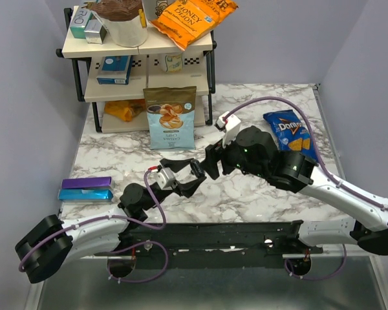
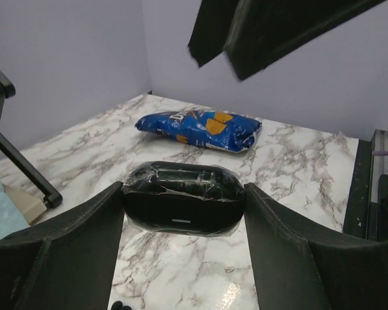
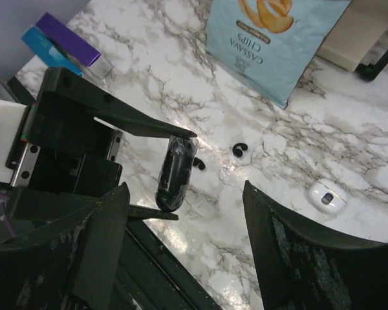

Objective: Insert the wireless bluetooth earbuds into the charging case
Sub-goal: Open the charging case.

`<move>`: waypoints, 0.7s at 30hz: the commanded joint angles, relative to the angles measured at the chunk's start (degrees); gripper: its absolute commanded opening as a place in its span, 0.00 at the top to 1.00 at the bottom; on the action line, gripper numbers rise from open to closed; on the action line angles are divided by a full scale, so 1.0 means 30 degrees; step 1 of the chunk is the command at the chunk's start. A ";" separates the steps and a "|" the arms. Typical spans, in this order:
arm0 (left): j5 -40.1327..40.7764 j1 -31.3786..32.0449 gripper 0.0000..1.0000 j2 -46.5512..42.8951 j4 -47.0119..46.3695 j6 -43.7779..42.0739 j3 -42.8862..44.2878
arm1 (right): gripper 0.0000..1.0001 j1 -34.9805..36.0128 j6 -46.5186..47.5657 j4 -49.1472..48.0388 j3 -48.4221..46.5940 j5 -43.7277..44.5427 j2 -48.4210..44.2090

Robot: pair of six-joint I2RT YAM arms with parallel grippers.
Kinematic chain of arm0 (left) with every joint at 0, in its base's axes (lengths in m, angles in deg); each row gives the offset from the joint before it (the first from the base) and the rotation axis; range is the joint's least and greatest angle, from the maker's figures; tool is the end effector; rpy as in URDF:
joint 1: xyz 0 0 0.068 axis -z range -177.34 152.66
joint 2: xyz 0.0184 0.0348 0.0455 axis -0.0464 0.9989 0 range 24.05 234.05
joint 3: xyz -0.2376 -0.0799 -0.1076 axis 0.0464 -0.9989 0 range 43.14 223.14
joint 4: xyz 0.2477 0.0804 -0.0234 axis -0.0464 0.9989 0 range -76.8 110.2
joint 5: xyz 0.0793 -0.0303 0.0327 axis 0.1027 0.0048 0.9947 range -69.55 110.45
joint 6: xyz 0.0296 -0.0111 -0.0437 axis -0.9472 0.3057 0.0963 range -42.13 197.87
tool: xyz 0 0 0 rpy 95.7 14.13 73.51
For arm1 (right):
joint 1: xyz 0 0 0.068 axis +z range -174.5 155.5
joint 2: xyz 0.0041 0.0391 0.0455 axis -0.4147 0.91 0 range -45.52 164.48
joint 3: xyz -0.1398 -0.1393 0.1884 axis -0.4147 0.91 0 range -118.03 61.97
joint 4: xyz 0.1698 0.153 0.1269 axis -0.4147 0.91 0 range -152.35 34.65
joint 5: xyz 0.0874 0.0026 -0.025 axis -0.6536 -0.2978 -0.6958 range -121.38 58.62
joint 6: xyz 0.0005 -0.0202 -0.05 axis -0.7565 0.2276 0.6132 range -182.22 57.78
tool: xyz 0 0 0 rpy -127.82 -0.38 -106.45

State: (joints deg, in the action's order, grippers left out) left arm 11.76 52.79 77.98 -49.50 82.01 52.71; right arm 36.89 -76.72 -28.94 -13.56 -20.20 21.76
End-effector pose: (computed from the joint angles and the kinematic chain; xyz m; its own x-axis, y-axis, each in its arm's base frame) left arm 0.1147 -0.1458 0.2329 0.1397 -0.2785 -0.9502 0.8629 0.5049 -0.0212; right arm 0.1260 0.2166 0.4052 -0.3918 -0.2052 -0.8969 -0.7014 0.6975 0.1468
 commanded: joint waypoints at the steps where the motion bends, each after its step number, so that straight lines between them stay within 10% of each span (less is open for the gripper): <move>1: -0.0386 0.0924 1.00 -0.0661 -0.0406 -0.2199 0.0561 | 0.20 -0.0071 -0.0059 0.0817 0.0127 -0.1206 0.0275; 21: 0.0933 0.1718 1.00 -0.2509 0.1856 -0.3665 0.0885 | 0.20 -0.0188 -0.0234 0.1051 0.0156 -0.1091 0.2034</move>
State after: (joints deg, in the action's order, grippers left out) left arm 13.75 57.56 71.53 -43.88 72.61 54.00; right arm 36.89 -77.16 -27.66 -13.41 -24.77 27.58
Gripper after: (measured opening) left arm 0.752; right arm 0.798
